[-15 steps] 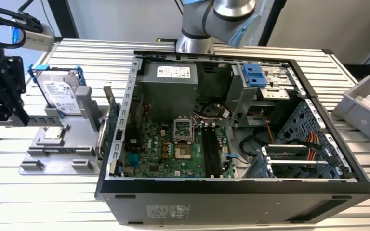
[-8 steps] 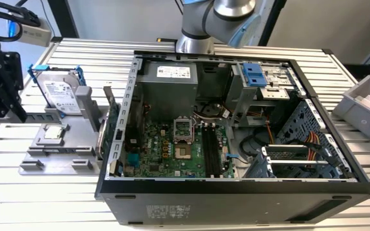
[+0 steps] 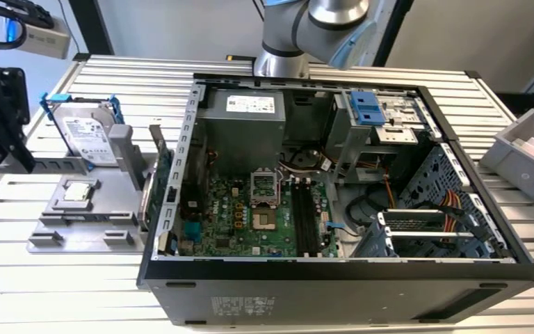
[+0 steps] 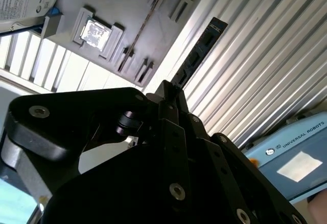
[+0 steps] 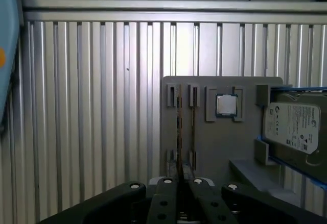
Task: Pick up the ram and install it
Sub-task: 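Pick up the ram and move it above insertion slot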
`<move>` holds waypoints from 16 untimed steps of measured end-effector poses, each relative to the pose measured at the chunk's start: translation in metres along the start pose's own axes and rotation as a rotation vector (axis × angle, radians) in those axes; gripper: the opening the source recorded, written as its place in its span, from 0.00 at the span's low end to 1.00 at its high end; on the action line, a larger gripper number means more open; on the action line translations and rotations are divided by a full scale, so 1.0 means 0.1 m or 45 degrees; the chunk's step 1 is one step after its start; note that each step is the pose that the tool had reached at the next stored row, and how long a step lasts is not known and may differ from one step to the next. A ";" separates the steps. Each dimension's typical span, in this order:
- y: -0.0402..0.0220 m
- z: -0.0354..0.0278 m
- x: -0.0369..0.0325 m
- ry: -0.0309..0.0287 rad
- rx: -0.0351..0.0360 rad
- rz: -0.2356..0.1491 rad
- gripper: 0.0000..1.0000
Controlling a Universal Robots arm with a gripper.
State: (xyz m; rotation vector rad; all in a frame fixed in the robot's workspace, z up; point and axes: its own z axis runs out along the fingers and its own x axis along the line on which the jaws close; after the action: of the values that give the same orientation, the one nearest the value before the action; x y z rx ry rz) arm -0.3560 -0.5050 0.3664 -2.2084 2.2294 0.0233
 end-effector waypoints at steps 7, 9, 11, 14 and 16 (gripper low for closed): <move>0.001 -0.067 -0.001 0.0020 0.0000 0.000 0.00; 0.001 -0.083 -0.001 0.0026 0.0000 0.000 0.00; 0.001 -0.100 -0.001 0.0031 0.0000 0.000 0.00; 0.001 -0.117 -0.002 0.0037 0.0001 0.000 0.00; 0.001 -0.118 -0.002 0.0036 0.0003 0.000 0.00</move>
State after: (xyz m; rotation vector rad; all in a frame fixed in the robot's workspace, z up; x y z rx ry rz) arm -0.3560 -0.5049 0.3781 -2.2097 2.2307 0.0199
